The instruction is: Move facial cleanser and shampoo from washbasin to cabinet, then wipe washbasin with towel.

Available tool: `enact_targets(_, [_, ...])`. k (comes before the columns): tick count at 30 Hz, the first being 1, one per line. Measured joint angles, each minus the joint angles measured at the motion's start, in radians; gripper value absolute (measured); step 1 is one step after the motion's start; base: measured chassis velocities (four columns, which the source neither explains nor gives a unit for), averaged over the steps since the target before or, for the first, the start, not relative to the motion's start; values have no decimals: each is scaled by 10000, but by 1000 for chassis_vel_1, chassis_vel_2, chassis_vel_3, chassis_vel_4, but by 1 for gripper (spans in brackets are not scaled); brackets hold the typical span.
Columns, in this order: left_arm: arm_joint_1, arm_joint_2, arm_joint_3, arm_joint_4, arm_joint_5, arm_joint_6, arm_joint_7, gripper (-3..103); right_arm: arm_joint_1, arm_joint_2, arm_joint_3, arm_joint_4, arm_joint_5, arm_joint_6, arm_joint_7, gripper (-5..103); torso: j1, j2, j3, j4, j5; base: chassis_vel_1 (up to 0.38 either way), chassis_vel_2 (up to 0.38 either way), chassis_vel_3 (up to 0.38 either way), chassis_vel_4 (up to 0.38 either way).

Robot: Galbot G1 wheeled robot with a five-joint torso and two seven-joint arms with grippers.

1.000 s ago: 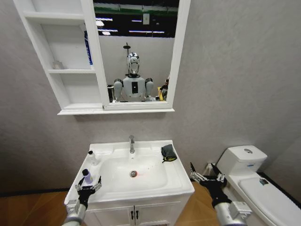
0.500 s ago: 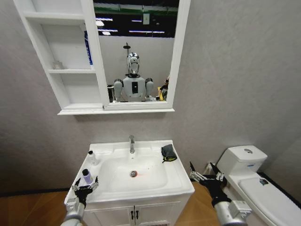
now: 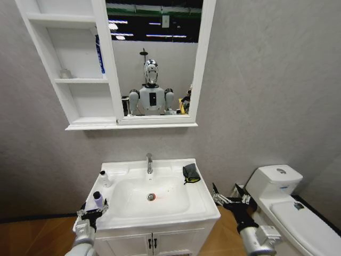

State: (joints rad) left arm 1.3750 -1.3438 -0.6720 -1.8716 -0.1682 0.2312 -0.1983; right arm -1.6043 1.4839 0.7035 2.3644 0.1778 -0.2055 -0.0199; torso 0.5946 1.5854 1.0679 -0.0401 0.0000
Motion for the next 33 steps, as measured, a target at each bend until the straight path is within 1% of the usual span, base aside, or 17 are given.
enact_targets(8, [-237,267,75,316,-136,78,-28,100,57,30,37,-70,122,27,-11,100,0,0,0,1,-1,0,0,0,0])
enact_targets(16, [-362,272,171,585,-210,94,-28,100,96,16,75,-143,203,51,-15,100,0,0,0,1,-1,0,0,0,0])
enact_targets(19, [-370,292,192,602,-214,112,-28,100,69,26,99,-159,237,85,-18,100,0,-1,1,1,-1,0,0,0,0])
enact_targets(20, [-351,412,200,552,-290,180,-49,100,47,60,113,-237,253,174,-49,100,0,0,0,1,0,0,0,0,0])
enact_targets(23, [-404,498,207,561,-366,206,-88,100,52,112,95,-245,257,195,-58,100,0,0,0,1,0,0,0,0,0])
enact_targets(31, [-537,531,217,695,-423,244,-160,100,51,108,108,-246,316,213,-75,100,0,0,0,1,0,0,0,0,0])
enact_targets(32, [-554,498,216,732,-424,244,-163,103,57,84,112,-245,330,213,-76,100,0,0,0,1,0,0,0,0,0])
enact_targets(33, [-554,498,216,732,-424,244,-163,103,57,84,112,-245,330,213,-76,100,0,0,0,1,0,0,0,0,0])
